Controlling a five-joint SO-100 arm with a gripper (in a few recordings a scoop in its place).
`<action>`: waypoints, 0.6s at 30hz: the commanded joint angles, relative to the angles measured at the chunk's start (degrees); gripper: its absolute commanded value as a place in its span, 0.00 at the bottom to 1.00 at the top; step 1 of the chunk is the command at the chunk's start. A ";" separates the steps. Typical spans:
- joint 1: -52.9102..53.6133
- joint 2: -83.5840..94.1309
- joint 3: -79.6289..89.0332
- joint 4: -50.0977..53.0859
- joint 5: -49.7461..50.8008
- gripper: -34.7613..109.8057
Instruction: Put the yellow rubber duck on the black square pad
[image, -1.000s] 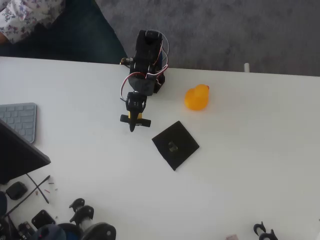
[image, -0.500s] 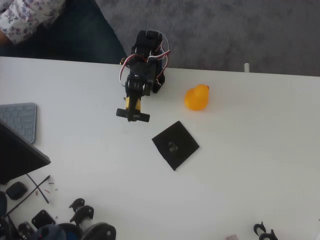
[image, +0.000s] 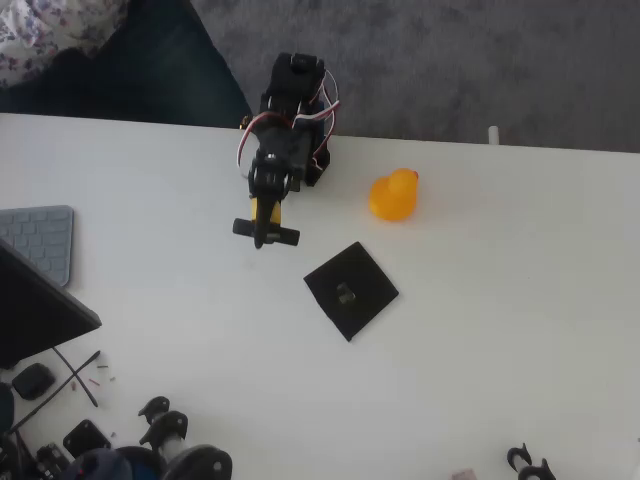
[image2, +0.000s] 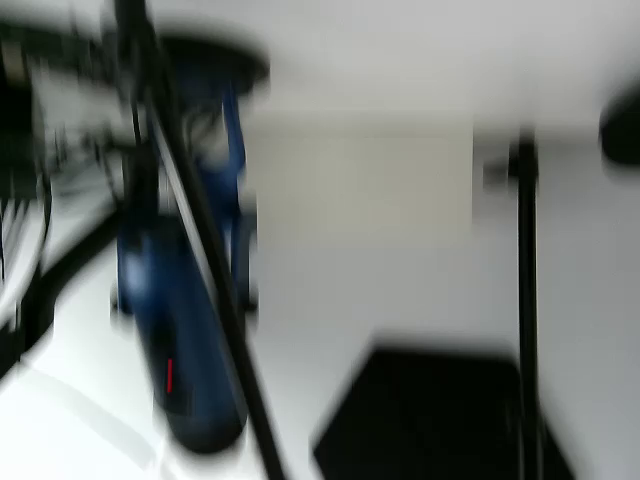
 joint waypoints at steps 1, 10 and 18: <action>1.32 -6.33 -3.52 0.00 -0.79 0.23; 1.32 -24.35 -24.26 0.00 -0.70 0.23; 1.23 -32.43 -38.23 0.09 -0.97 0.23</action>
